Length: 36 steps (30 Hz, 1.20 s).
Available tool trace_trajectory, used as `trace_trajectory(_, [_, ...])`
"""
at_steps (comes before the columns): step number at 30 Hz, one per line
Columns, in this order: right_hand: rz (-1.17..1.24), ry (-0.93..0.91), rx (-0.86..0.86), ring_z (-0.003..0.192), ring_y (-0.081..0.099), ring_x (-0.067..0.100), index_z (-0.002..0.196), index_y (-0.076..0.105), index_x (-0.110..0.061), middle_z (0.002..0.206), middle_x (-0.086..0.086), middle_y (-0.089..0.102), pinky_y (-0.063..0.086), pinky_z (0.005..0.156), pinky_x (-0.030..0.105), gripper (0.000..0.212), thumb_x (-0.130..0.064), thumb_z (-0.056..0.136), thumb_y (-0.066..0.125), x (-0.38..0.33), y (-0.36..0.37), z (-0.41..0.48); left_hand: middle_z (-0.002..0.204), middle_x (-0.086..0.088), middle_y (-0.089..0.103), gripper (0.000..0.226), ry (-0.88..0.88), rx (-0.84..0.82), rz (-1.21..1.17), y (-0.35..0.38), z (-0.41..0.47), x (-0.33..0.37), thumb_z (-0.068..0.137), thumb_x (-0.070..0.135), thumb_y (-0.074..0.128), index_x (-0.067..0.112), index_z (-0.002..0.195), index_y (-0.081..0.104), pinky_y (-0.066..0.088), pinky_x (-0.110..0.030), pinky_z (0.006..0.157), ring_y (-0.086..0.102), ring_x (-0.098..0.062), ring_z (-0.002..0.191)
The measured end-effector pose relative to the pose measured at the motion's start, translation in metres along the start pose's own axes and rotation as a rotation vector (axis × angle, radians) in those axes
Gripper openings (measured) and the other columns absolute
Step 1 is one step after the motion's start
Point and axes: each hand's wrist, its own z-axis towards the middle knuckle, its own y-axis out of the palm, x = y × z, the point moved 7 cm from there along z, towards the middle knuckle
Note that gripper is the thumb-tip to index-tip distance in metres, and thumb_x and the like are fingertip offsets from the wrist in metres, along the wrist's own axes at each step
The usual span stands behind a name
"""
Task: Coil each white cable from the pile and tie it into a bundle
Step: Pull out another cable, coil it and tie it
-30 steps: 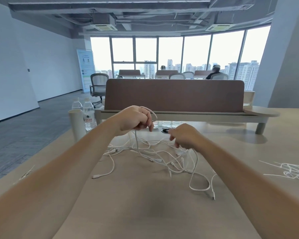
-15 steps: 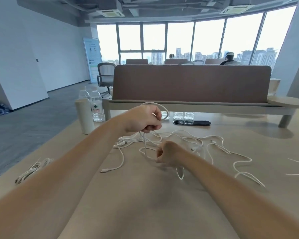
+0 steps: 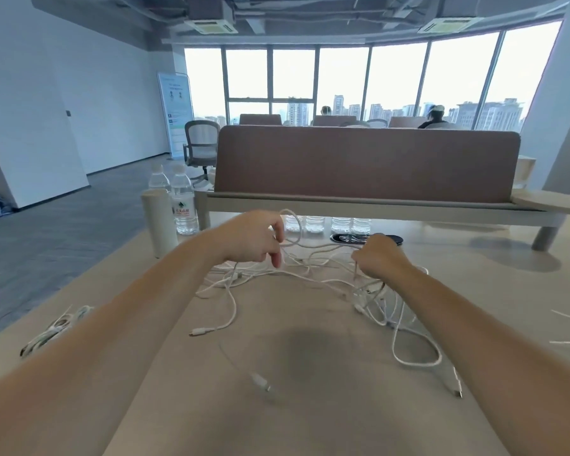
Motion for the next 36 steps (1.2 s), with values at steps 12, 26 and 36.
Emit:
trace_trajectory(12, [0.379, -0.088, 0.042, 0.048, 0.048, 0.013, 0.087, 0.068, -0.005, 0.064, 0.005, 0.061, 0.038, 0.046, 0.023, 0.012, -0.012, 0.093, 0.061, -0.016, -0.098, -0.03, 0.095, -0.025, 0.066, 0.053, -0.049, 0.15, 0.258, -0.008, -0.014, 0.02, 0.104, 0.048, 0.044, 0.011, 0.081, 0.074, 0.038, -0.029, 0.064, 0.061, -0.034, 0.083])
trace_trajectory(26, [0.183, -0.272, 0.131, 0.045, 0.052, 0.013, 0.082, 0.072, -0.007, 0.059, 0.005, 0.068, 0.044, 0.048, 0.024, 0.014, -0.005, 0.087, 0.059, -0.038, -0.159, -0.086, 0.09, -0.004, 0.069, 0.024, -0.202, 0.191, -0.044, -0.01, -0.047, 0.002, 0.103, 0.008, 0.047, 0.0, 0.11, 0.069, 0.051, -0.023, 0.07, 0.065, -0.015, 0.076])
trace_trajectory(36, [0.437, -0.298, -0.137, 0.042, 0.043, 0.015, 0.089, 0.068, -0.003, 0.062, 0.011, 0.061, 0.035, 0.044, 0.024, 0.006, -0.006, 0.092, 0.065, -0.035, -0.113, -0.105, 0.084, -0.021, 0.073, 0.023, -0.249, -0.071, -0.224, 0.04, -0.078, 0.001, 0.093, -0.008, 0.047, -0.004, 0.083, 0.067, 0.059, -0.031, 0.079, 0.073, -0.024, 0.075])
